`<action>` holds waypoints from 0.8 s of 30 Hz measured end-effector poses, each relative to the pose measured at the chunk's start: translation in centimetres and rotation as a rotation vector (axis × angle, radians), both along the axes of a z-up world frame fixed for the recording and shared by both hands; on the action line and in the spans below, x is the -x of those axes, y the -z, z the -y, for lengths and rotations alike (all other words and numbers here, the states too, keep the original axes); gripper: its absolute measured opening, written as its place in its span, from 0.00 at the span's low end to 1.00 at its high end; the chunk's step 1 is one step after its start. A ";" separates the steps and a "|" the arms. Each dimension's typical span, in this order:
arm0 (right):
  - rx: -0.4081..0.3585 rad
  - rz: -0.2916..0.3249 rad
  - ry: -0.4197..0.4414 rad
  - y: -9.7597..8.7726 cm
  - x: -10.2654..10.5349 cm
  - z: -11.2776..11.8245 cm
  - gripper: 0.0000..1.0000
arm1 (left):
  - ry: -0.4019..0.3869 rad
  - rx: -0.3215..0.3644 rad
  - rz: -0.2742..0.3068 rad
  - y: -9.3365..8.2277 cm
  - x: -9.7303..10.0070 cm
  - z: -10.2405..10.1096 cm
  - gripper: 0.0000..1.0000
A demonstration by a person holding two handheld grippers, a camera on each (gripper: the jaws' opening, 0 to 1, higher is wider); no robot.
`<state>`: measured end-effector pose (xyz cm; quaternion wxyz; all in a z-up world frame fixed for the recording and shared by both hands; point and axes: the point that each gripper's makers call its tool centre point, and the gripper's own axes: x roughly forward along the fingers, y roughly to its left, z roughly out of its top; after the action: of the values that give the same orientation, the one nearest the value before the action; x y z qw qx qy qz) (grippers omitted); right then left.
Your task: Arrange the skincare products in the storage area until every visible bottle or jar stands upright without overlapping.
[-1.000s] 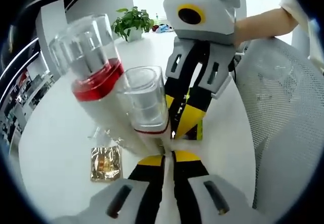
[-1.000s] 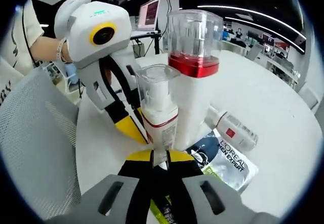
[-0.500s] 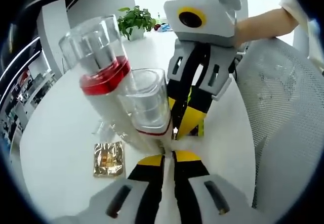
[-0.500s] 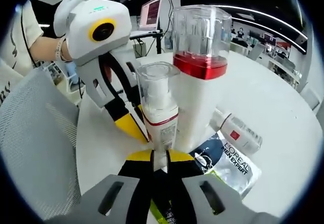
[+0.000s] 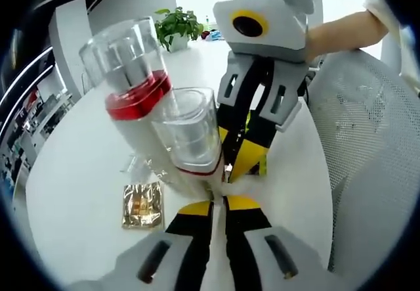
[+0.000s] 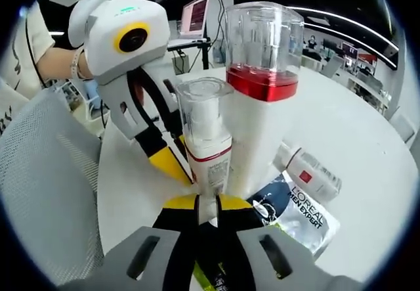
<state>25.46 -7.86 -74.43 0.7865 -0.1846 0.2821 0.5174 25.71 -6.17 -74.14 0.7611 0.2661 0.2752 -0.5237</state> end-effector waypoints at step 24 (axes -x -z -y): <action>0.010 -0.004 -0.002 0.4 -0.1 0.0 0.11 | -0.018 0.014 -0.018 0.0 -0.1 -0.1 0.09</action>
<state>25.51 -7.81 -74.83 0.7845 -0.1877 0.2862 0.5172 25.78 -6.05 -74.17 0.7650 0.2533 0.2807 -0.5213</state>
